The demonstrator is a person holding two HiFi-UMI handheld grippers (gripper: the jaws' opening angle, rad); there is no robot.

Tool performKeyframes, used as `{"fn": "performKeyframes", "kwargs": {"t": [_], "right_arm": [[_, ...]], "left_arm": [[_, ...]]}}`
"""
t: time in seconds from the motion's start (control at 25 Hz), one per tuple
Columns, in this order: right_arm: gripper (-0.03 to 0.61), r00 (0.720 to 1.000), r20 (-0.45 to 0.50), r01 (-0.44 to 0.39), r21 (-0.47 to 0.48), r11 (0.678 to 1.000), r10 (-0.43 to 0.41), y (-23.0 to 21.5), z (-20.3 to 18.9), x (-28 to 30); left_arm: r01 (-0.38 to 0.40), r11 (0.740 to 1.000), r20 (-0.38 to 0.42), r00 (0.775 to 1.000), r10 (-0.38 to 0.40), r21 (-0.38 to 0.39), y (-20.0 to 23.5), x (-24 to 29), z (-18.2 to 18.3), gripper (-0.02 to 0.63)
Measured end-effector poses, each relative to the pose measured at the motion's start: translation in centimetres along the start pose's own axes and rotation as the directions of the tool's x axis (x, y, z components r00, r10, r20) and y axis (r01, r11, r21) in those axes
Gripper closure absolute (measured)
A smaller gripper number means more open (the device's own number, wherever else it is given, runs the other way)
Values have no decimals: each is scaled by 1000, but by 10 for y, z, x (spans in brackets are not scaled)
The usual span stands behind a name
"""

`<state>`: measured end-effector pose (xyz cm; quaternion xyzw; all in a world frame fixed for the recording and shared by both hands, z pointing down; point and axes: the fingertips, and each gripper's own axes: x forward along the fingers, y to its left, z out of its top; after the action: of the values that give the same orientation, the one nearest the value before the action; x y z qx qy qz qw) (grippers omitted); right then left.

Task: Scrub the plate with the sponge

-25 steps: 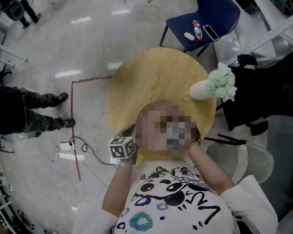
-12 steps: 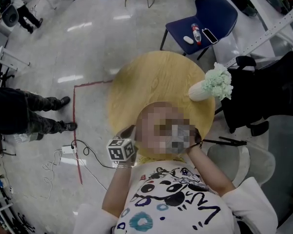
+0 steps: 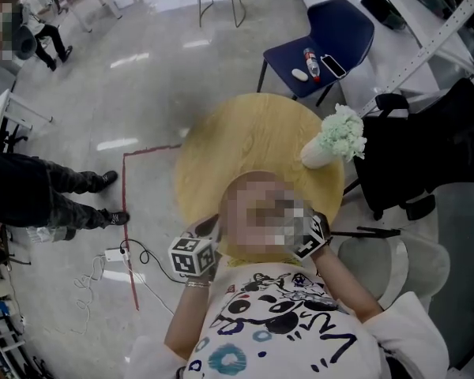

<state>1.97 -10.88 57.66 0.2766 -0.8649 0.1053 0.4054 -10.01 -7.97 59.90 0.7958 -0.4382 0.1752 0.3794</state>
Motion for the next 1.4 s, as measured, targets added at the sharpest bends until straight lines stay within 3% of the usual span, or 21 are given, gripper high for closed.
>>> {"fn": "performKeyframes", "kwargs": {"t": [0.2, 0.6, 0.92, 1.12, 1.4], "right_arm": [[523, 991, 127, -41, 105, 994, 27, 2, 13, -26], [543, 938, 346, -54, 169, 984, -8, 1, 25, -76], [546, 889, 457, -51, 138, 989, -18, 2, 45, -116], [549, 872, 486, -27, 146, 989, -48, -4, 47, -125], [552, 866, 499, -29, 129, 991, -39, -7, 51, -131]], "left_arm": [[172, 985, 38, 984, -172, 10, -37, -8, 11, 595], [310, 915, 104, 933, -345, 259, -101, -33, 56, 597], [339, 834, 183, 874, -451, 435, -135, -54, 92, 597], [294, 774, 146, 885, -442, 561, -146, -56, 94, 597], [342, 784, 212, 837, -504, 518, -154, -65, 105, 597]]}}
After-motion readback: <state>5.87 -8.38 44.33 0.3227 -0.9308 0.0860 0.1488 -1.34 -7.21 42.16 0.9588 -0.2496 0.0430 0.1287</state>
